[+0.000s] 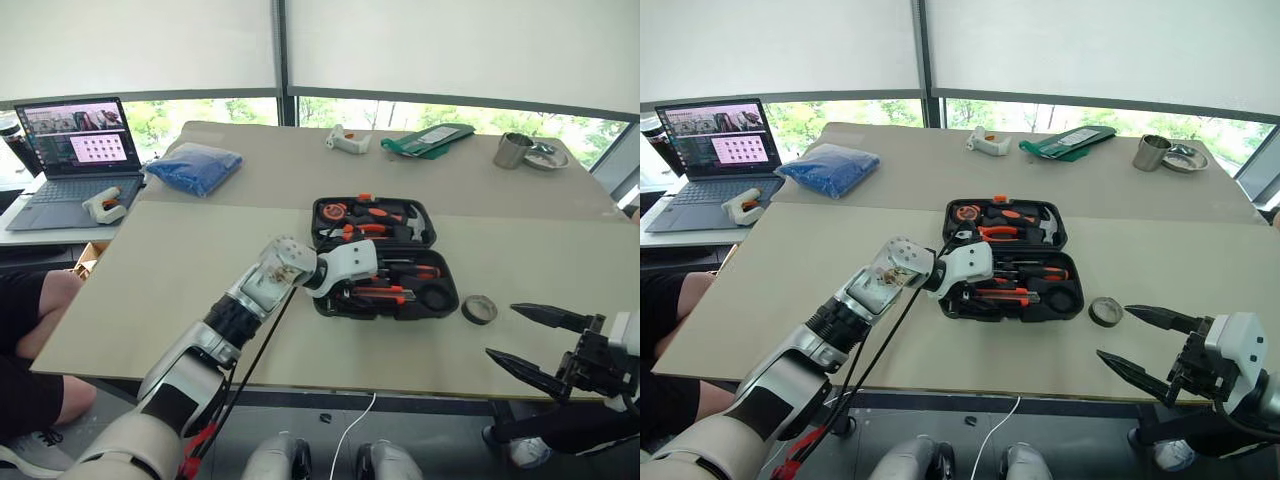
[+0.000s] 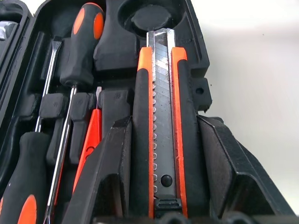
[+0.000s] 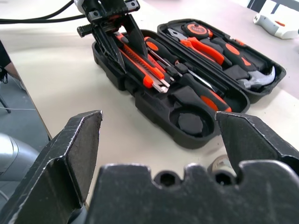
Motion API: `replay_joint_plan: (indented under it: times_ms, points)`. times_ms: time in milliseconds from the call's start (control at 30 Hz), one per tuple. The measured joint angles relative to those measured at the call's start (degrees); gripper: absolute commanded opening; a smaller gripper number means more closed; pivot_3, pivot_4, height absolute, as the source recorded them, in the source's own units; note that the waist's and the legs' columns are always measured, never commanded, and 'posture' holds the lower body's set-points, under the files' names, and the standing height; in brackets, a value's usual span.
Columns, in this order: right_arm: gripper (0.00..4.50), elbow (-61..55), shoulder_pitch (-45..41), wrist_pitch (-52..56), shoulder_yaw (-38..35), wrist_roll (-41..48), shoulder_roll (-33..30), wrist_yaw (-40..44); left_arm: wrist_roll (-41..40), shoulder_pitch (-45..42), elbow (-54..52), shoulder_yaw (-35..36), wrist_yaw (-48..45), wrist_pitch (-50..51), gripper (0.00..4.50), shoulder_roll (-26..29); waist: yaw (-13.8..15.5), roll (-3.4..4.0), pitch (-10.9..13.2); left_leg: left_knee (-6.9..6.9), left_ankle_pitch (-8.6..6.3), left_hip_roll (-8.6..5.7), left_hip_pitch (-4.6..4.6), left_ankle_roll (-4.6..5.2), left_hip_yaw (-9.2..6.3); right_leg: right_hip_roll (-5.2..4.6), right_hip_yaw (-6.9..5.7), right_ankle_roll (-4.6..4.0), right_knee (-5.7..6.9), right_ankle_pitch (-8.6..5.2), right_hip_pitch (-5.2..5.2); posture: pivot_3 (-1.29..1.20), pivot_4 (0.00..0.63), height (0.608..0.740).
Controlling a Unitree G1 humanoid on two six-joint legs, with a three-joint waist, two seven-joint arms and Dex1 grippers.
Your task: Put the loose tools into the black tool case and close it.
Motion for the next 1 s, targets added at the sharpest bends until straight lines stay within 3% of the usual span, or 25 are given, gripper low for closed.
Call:
replay_joint_plan:
  times_ms: [833, 867, 900, 1000]
  points:
    - [4.50, -0.22, -1.37, 1.17, 0.59, -0.04, 1.04, -0.61, 3.30, -1.17, 5.54, 0.69, 2.22, -3.35, 1.60, -5.25, 0.20, 0.00, 0.00, 0.10, -0.05, -0.03, 0.00, 0.10, 0.00, -0.06, -0.07, 0.06, 0.01, 0.01, 0.07, 0.00, 0.150, 0.740]
    - [4.50, -0.32, -1.34, 1.25, 0.69, -0.04, 1.14, -0.73, 3.37, -1.18, 5.72, 0.68, 2.21, -3.56, 2.60, -5.26, 0.19, 0.00, 0.00, 0.10, -0.05, -0.03, 0.00, 0.10, 0.00, -0.06, -0.07, 0.06, 0.01, 0.01, 0.08, 0.00, 0.150, 0.740]
    - [4.50, -0.47, -1.34, 1.39, 0.77, -0.04, 1.23, -0.94, 3.28, -1.18, 5.93, 0.97, 2.11, -3.56, 2.74, -5.39, 0.19, 0.00, 0.00, 0.11, -0.05, -0.03, 0.00, 0.09, 0.00, -0.06, -0.07, 0.06, 0.01, 0.01, 0.08, 0.00, 0.150, 0.740]
    - [4.50, -0.73, -1.61, 1.73, 1.28, -0.07, 1.24, -1.55, 1.86, -1.00, 6.76, 3.27, 1.71, -3.80, 3.75, -6.35, 0.24, 0.00, 0.00, 0.10, -0.03, -0.03, 0.00, 0.06, 0.00, -0.06, -0.08, 0.06, 0.00, 0.00, 0.07, 0.00, 0.150, 0.740]
